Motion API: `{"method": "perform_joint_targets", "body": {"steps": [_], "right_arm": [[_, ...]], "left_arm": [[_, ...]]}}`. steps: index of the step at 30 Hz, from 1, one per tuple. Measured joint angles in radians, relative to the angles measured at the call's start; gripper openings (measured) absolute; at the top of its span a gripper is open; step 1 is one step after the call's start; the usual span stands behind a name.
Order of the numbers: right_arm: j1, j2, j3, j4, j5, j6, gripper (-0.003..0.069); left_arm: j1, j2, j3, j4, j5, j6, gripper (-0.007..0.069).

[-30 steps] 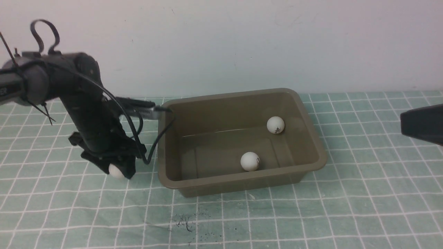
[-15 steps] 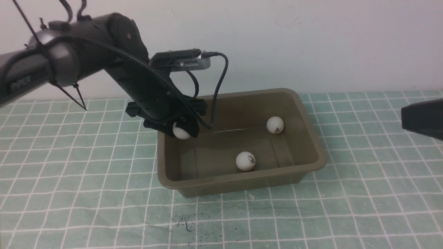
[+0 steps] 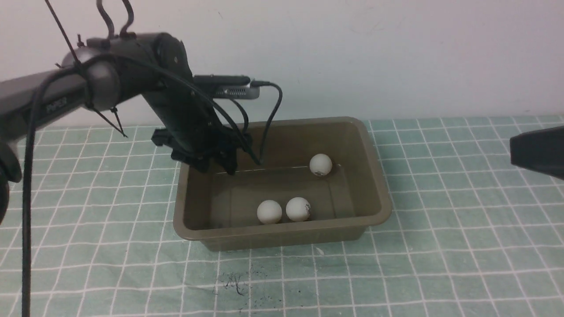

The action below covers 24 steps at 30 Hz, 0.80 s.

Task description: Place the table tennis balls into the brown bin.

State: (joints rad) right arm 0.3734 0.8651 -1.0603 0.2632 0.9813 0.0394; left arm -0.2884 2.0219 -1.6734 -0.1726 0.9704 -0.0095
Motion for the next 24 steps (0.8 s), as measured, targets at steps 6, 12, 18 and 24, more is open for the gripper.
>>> {"method": "perform_joint_targets", "body": {"steps": [6, 12, 18, 24], "right_arm": [[0.0, -0.04, 0.001, -0.199, 0.002, 0.087, -0.0015], [0.0, -0.257, 0.045, -0.403, -0.047, 0.275, -0.0015], [0.0, -0.609, 0.283, -0.627, -0.272, 0.463, -0.0015], [0.0, -0.866, 0.58, -0.964, -0.585, 0.781, -0.0015]], "left_arm": [[0.0, -0.179, -0.073, 0.1, 0.076, 0.009, 0.0043], [0.0, -0.552, 0.079, 0.142, 0.032, 0.009, -0.0005], [0.0, -0.947, 0.436, 0.139, -0.17, 0.009, -0.0005], [0.0, -1.386, 0.919, 0.041, -0.531, -0.008, -0.0005]]}}
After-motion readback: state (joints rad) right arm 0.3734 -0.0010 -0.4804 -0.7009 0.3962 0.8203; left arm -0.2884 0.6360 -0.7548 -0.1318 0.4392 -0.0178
